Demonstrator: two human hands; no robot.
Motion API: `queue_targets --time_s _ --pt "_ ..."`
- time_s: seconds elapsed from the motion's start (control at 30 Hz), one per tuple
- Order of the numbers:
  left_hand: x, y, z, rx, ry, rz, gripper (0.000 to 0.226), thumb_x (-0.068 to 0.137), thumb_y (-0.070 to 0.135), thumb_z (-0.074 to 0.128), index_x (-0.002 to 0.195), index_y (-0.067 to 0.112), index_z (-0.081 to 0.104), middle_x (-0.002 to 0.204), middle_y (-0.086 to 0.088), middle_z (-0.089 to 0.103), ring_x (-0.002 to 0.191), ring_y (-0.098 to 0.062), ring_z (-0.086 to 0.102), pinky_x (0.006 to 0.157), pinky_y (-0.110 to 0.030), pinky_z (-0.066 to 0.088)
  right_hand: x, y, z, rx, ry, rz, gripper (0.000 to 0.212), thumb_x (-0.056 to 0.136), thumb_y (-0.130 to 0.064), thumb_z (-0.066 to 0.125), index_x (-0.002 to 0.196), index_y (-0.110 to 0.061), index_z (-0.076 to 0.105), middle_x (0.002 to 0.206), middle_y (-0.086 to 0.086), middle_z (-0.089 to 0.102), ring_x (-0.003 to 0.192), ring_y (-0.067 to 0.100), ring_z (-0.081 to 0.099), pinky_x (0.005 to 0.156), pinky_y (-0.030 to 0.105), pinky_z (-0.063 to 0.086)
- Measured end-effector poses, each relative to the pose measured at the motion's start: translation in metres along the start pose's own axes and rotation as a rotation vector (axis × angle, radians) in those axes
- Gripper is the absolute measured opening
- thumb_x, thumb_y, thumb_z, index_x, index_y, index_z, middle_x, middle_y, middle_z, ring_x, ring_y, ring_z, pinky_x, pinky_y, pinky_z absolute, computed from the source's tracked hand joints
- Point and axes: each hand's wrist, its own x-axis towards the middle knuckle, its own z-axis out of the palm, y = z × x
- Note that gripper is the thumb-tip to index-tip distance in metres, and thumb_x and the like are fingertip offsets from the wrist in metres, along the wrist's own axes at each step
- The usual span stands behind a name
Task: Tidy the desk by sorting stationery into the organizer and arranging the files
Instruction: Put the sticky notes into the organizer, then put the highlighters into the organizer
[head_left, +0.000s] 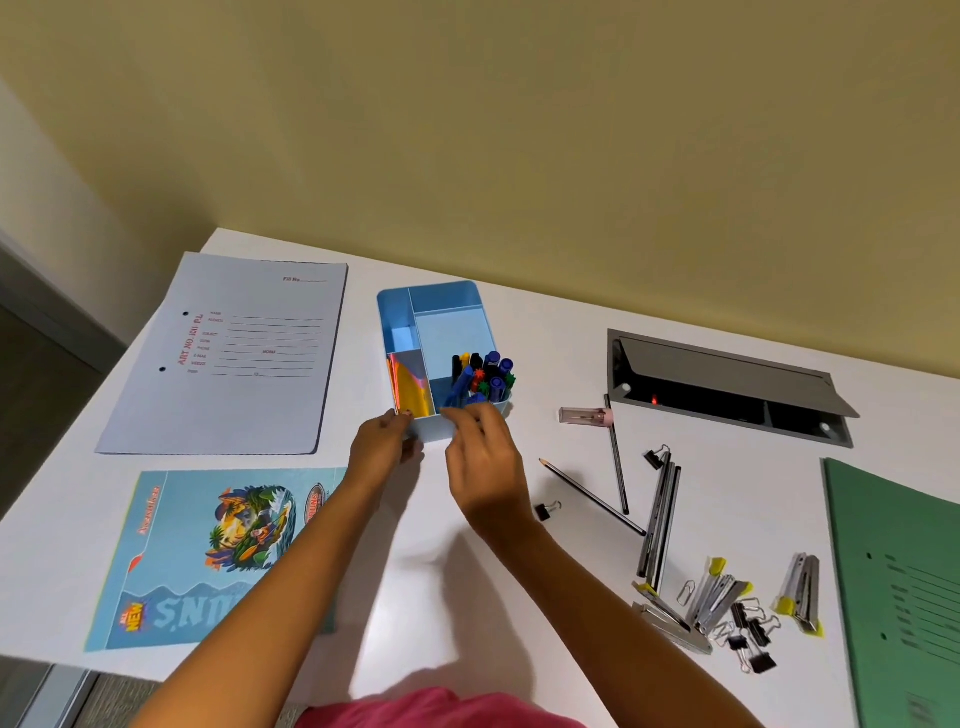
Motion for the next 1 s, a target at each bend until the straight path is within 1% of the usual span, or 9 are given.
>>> queue_targets --time_s 0.1,0.2,0.27,0.37,0.53,0.63,0.77,0.87,1.0 --pt "0.008 0.002 -0.003 -0.096 -0.002 -0.032 0.014 0.095 0.014 0.049 0.089 0.010 0.060 0.111 -0.020 0.061 0.104 -0.035 0.061 0.098 -0.047 0.049 -0.023 0.018 0.001 -0.041 -0.073 -0.049 0.014 0.092 0.000 0.054 0.092 0.001 0.069 0.097 0.015 0.068 0.095 0.026 0.061 0.075 0.029 0.053" --pt "0.015 0.004 -0.005 -0.097 0.008 -0.035 0.017 0.092 0.008 0.047 0.083 0.007 0.061 0.109 -0.023 0.060 0.104 -0.037 0.060 0.096 -0.051 0.049 -0.041 0.027 -0.021 0.101 -0.109 0.186 0.029 0.088 0.001 0.040 0.099 -0.003 0.066 0.096 0.011 0.063 0.089 0.020 0.060 0.075 0.024 0.050" --pt "0.017 0.007 -0.007 -0.100 0.012 -0.047 0.016 0.089 0.007 0.047 0.080 0.003 0.060 0.102 -0.022 0.059 0.100 -0.038 0.060 0.094 -0.053 0.050 -0.057 0.037 -0.034 0.132 -0.105 0.277 0.028 0.085 0.001 0.043 0.103 -0.006 0.063 0.100 0.007 0.058 0.091 0.018 0.057 0.077 0.020 0.046" --pt "0.021 0.011 -0.014 -0.070 -0.031 -0.059 0.015 0.089 0.005 0.048 0.086 0.000 0.061 0.102 -0.022 0.060 0.096 -0.039 0.063 0.092 -0.049 0.053 -0.085 0.056 -0.051 0.096 -0.140 0.368 0.024 0.081 0.005 0.061 0.102 -0.008 0.062 0.102 0.006 0.056 0.094 0.017 0.052 0.079 0.016 0.041" --pt "0.021 0.012 -0.020 -0.023 -0.074 -0.056 0.019 0.090 0.007 0.050 0.099 -0.002 0.063 0.112 -0.025 0.062 0.089 -0.034 0.065 0.078 -0.037 0.058 -0.129 0.084 -0.086 -0.012 -0.310 0.669 0.026 0.072 -0.010 0.079 0.093 -0.007 0.065 0.098 0.010 0.056 0.098 0.026 0.050 0.078 0.027 0.038" --pt "0.018 0.010 -0.018 -0.021 -0.076 -0.040 0.019 0.092 0.010 0.049 0.104 0.001 0.061 0.116 -0.024 0.061 0.097 -0.035 0.064 0.069 -0.029 0.058 -0.149 0.096 -0.104 -0.030 -0.395 0.793 0.034 0.065 -0.012 0.083 0.093 -0.007 0.064 0.098 0.010 0.055 0.097 0.028 0.049 0.078 0.030 0.038" --pt "0.015 0.009 -0.016 -0.016 -0.062 -0.044 0.021 0.094 0.014 0.047 0.110 0.004 0.057 0.121 -0.020 0.059 0.106 -0.036 0.062 0.072 -0.030 0.058 -0.165 0.103 -0.118 -0.024 -0.544 0.894 0.050 0.056 -0.016 0.088 0.098 -0.011 0.060 0.100 0.007 0.050 0.098 0.028 0.051 0.079 0.035 0.045" --pt "0.014 0.007 -0.016 -0.017 -0.070 -0.021 0.021 0.095 0.015 0.046 0.111 0.006 0.057 0.124 -0.021 0.057 0.107 -0.037 0.061 0.073 -0.032 0.059 -0.172 0.099 -0.122 -0.212 -0.754 0.866 0.055 0.063 -0.024 0.084 0.107 -0.017 0.052 0.109 0.004 0.046 0.110 0.025 0.043 0.082 0.037 0.049" --pt "0.013 0.004 -0.013 -0.043 -0.057 -0.009 0.026 0.095 0.013 0.045 0.116 0.004 0.056 0.125 -0.020 0.056 0.110 -0.037 0.059 0.075 -0.035 0.060 -0.184 0.096 -0.118 -0.339 -0.672 0.817 0.043 0.078 -0.001 0.064 0.115 -0.017 0.050 0.110 0.005 0.043 0.111 0.025 0.042 0.073 0.039 0.054"
